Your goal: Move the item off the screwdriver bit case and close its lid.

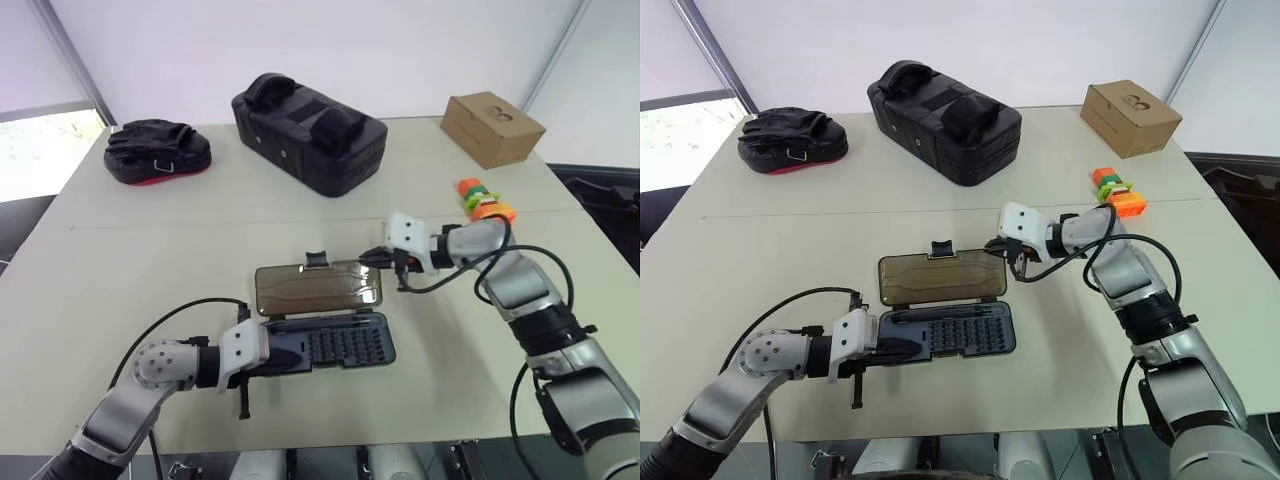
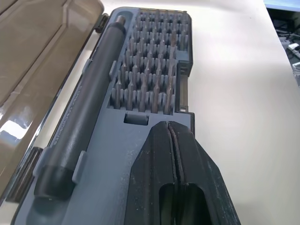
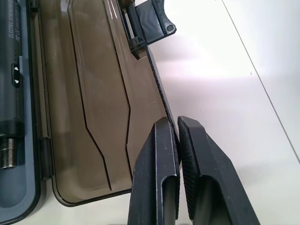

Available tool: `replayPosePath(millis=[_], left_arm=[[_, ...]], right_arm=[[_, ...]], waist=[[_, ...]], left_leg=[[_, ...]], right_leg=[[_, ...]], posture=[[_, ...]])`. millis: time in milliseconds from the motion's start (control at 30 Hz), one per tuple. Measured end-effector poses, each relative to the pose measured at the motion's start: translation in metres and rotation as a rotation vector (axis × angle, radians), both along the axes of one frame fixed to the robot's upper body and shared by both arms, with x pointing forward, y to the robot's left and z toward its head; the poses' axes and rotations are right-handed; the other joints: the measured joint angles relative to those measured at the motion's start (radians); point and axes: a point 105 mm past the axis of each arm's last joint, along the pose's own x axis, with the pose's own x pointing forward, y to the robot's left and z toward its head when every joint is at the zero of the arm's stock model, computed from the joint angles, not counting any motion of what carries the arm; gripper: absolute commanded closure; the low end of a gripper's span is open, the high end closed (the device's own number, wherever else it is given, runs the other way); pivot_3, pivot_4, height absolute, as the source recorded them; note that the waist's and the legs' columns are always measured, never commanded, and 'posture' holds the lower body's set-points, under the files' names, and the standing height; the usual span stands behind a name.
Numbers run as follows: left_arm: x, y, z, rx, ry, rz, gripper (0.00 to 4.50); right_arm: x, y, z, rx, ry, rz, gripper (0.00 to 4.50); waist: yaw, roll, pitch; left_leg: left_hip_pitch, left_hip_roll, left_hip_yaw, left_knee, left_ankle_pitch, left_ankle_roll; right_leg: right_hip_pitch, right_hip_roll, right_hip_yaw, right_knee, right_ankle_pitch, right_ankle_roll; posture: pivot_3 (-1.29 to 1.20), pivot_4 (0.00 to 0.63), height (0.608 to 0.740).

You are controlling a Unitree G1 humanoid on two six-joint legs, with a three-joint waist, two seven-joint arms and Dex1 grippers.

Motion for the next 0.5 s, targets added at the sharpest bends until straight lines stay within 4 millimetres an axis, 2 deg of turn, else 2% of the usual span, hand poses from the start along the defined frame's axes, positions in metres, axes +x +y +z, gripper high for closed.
replayPosePath(millis=[333,433,500], left_arm=[[-0.004,0.013,0.018,0.001,0.087,0.063,4.5],[-0.002,0.013,0.041,-0.088,0.144,0.103,4.5],[0.008,0.02,0.068,-0.197,0.167,0.161,4.5]], right_arm=[[0.001,-0.007,-0.001,-0.002,-0.02,-0.04,4.47],[0.002,-0.011,0.0,-0.005,-0.035,-0.048,4.47],[0.002,-0.012,0.0,-0.004,-0.036,-0.052,4.47]], waist=[[-0.002,0.0,0.009],[0.0,-0.001,0.009],[0.0,-0.002,0.01]], left_leg=[[-0.005,0.0,0.0,0.0,0.0,0.0],[-0.017,0.0,0.0,0.003,0.0,0.0],[-0.018,0.0,0.0,0.003,0.0,0.0]], right_leg=[[-0.005,0.0,0.0,0.0,0.0,0.0],[-0.016,0.0,0.0,0.001,0.001,0.001],[-0.018,0.0,0.0,0.002,0.003,0.004]], posture=[[0.0,0.15,0.74],[0.0,0.15,0.74],[0.0,0.15,0.74]])
